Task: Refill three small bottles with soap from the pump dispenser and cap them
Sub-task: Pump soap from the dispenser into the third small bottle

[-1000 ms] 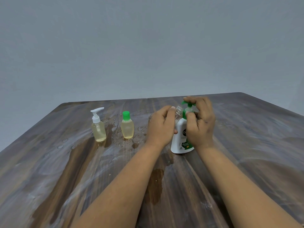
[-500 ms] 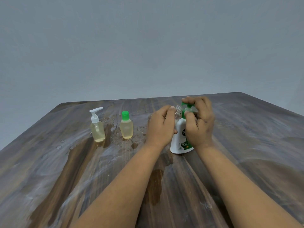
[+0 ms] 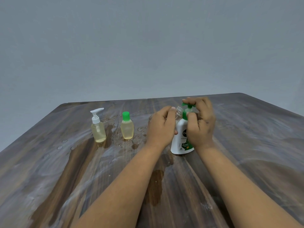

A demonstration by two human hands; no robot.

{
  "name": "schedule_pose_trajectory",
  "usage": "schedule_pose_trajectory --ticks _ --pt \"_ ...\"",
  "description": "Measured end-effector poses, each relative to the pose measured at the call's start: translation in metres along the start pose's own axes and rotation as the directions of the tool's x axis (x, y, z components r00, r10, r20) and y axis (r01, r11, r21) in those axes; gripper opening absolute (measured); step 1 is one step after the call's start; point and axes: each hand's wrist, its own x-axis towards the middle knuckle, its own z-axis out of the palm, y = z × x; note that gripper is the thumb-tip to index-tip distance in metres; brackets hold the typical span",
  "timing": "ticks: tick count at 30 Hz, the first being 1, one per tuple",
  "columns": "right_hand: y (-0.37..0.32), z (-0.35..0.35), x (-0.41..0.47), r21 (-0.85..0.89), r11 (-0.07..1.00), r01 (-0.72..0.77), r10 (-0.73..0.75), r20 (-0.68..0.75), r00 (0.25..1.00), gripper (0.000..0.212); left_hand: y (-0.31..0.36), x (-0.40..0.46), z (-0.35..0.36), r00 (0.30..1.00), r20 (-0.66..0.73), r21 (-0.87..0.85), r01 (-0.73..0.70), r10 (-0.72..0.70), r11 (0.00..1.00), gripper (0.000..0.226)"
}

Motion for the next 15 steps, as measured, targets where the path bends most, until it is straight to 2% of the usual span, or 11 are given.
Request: schedule_pose_trajectory --ticks 11,15 --pt "0.0038 0.0015 0.0003 0.017 0.998 -0.054 0.055 -0.016 0.998 0.032 -0.0014 0.0001 0.0008 1.000 -0.001 -0.008 0.010 -0.010 1.000 0.038" --pt "0.0023 0.0002 0.0002 -0.007 1.000 -0.011 0.011 0.004 1.000 0.034 -0.0016 0.0003 0.0007 1.000 -0.006 -0.006 0.013 -0.013 1.000 0.037"
